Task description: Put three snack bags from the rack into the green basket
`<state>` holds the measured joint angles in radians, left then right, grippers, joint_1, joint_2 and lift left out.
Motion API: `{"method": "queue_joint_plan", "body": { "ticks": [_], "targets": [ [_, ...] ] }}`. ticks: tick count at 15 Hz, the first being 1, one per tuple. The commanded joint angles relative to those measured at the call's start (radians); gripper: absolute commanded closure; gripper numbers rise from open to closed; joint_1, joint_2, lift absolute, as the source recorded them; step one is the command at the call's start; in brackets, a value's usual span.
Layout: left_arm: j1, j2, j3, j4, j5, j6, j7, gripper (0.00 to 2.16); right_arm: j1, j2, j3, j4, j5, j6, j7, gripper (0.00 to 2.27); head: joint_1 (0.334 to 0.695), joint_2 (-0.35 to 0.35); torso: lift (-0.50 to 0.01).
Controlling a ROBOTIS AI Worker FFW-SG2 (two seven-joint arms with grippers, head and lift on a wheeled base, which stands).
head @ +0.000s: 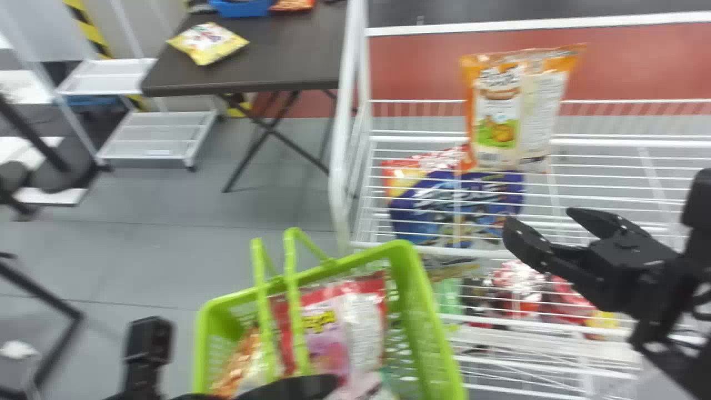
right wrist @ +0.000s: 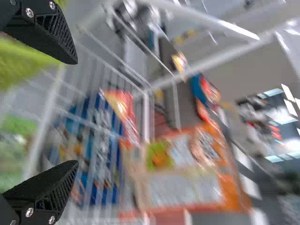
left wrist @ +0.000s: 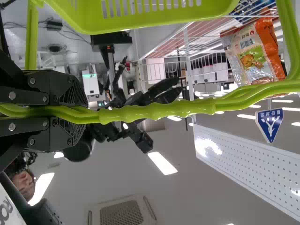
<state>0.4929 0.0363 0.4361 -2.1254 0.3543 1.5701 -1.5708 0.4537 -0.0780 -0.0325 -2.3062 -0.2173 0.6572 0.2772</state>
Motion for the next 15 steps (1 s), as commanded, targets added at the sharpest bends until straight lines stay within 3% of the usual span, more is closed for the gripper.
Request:
{"method": "queue_joint_plan", "body": {
  "ticks": [1, 3, 5, 15],
  "targets": [
    [0.004, -0.001, 0.003, 0.009, 0.000, 0.001, -0.010, 2.15, 0.088, 0.024, -0.029, 0.146, 0.047, -0.446, -0.007, 0.04, 0.695, -0.001, 0.000],
    [0.006, -0.003, 0.001, 0.012, 0.000, 0.001, -0.010, 2.15, 0.140, 0.079, -0.046, 0.223, 0.111, -0.609, -0.007, 0.05, 0.695, -0.081, 0.000],
    [0.007, -0.007, -0.002, 0.018, -0.003, 0.001, -0.010, 2.15, 0.189, 0.079, -0.046, 0.232, 0.168, -0.633, -0.006, 0.05, 0.695, -0.115, 0.000],
    [0.035, -0.006, -0.005, 0.016, 0.005, 0.001, -0.010, 2.15, 0.230, 0.079, -0.052, 0.231, 0.159, -0.646, -0.006, 0.07, 0.695, -0.154, 0.000]
  ]
}}
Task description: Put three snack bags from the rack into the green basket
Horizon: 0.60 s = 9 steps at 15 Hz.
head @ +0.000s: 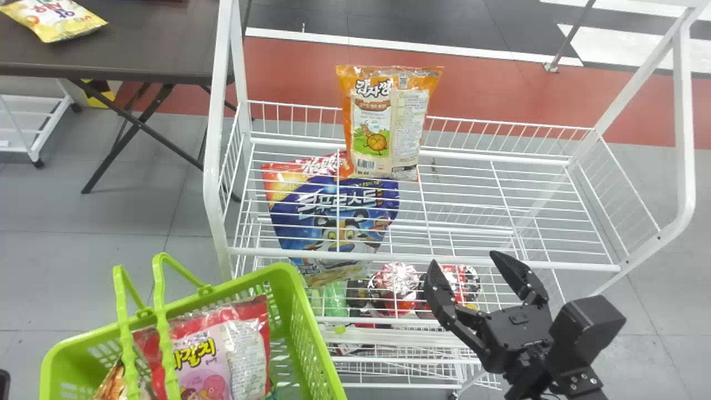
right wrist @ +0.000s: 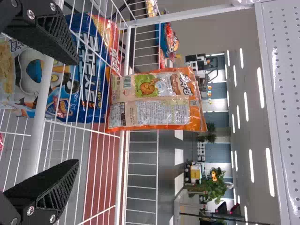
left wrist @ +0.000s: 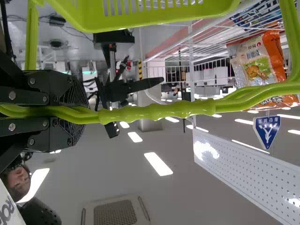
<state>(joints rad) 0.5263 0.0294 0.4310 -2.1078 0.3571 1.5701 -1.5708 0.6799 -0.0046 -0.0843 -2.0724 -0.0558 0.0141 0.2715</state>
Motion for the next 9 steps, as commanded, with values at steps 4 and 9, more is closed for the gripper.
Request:
{"method": "queue_joint_plan", "body": {
  "ticks": [4, 9],
  "targets": [
    [0.003, 0.001, 0.002, -0.003, 0.005, 0.001, -0.010, 2.15, 0.021, 0.005, -0.006, -0.003, -0.010, -0.030, -0.002, 0.07, 0.695, -0.158, 0.000],
    [0.004, 0.001, -0.003, -0.003, 0.006, 0.001, -0.010, 2.15, 0.030, 0.005, -0.014, -0.005, -0.032, -0.052, 0.000, 0.07, 0.695, -0.175, 0.000]
  ]
}}
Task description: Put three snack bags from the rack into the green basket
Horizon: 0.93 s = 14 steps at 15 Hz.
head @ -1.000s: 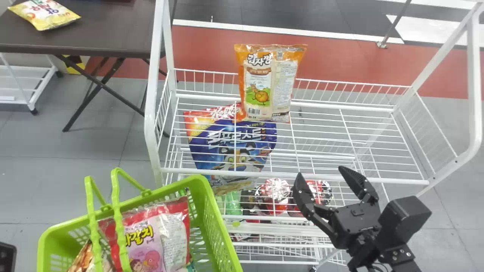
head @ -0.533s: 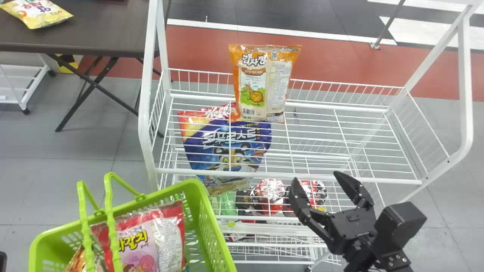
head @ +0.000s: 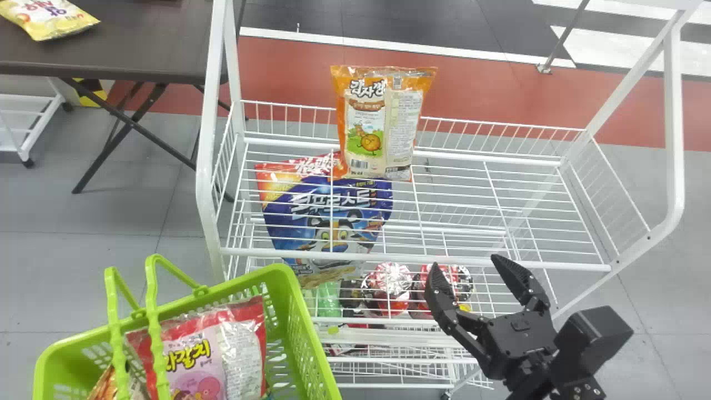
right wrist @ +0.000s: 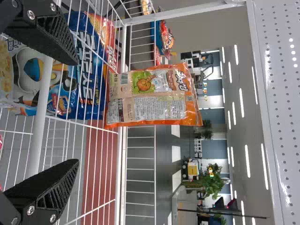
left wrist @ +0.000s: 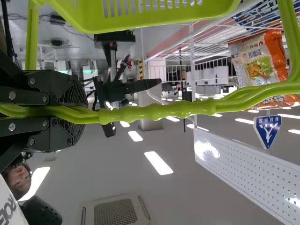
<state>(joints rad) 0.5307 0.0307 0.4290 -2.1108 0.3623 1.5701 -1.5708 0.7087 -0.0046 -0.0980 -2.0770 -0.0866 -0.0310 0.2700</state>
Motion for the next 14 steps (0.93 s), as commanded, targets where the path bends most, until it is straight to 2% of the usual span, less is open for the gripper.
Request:
{"method": "queue_joint_plan", "body": {
  "ticks": [1, 14],
  "targets": [
    [0.002, 0.002, -0.001, 0.000, 0.000, 0.001, -0.010, 2.15, 0.003, 0.005, 0.000, 0.000, -0.001, -0.006, 0.000, 0.07, 0.695, -0.177, 0.000],
    [0.005, 0.002, -0.003, 0.003, 0.000, 0.001, -0.010, 2.15, 0.014, 0.005, -0.003, 0.000, -0.005, -0.010, 0.000, 0.08, 0.695, -0.183, 0.000]
  ]
}}
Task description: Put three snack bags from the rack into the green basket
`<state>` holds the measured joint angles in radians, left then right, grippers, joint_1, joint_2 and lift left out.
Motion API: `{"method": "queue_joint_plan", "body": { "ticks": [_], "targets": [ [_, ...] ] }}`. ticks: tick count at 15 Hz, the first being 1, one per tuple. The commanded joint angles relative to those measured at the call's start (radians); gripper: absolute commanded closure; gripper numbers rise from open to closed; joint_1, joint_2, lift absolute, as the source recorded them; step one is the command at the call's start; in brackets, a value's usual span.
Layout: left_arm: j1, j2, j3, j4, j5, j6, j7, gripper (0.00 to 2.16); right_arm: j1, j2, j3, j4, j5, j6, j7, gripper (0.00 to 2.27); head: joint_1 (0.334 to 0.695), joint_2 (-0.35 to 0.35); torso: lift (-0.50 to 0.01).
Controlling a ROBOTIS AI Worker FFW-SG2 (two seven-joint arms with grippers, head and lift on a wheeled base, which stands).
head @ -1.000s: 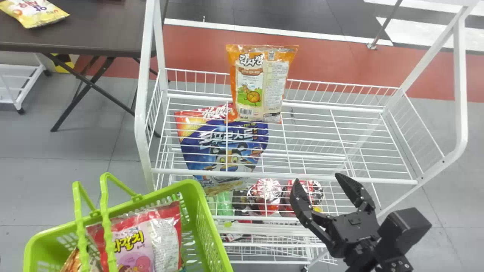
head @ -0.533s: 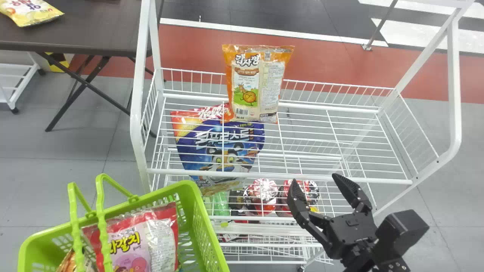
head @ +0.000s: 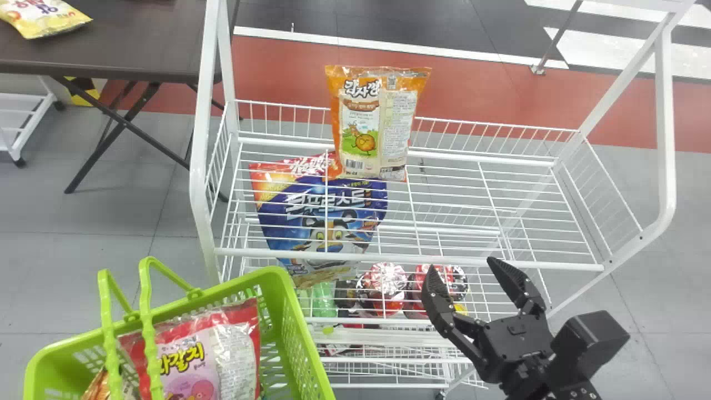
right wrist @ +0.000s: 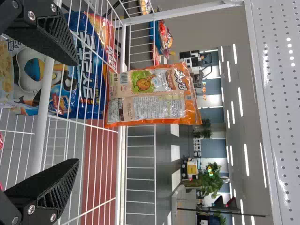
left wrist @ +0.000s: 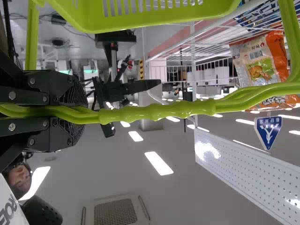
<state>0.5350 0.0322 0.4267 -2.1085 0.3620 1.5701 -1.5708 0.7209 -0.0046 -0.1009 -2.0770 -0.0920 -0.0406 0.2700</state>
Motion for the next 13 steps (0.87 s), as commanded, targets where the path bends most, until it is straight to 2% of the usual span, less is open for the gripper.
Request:
{"method": "queue_joint_plan", "body": {
  "ticks": [1, 13],
  "targets": [
    [0.000, 0.000, 0.000, 0.001, 0.000, 0.001, -0.010, 2.15, 0.002, 0.006, 0.000, 0.000, 0.000, 0.000, 0.000, 0.08, 0.695, -0.184, 0.000],
    [0.000, 0.003, -0.014, -0.002, -0.002, 0.001, -0.010, 2.15, 0.006, 0.006, -0.005, -0.008, -0.018, 0.000, 0.000, 0.08, 0.695, -0.195, 0.000]
  ]
}}
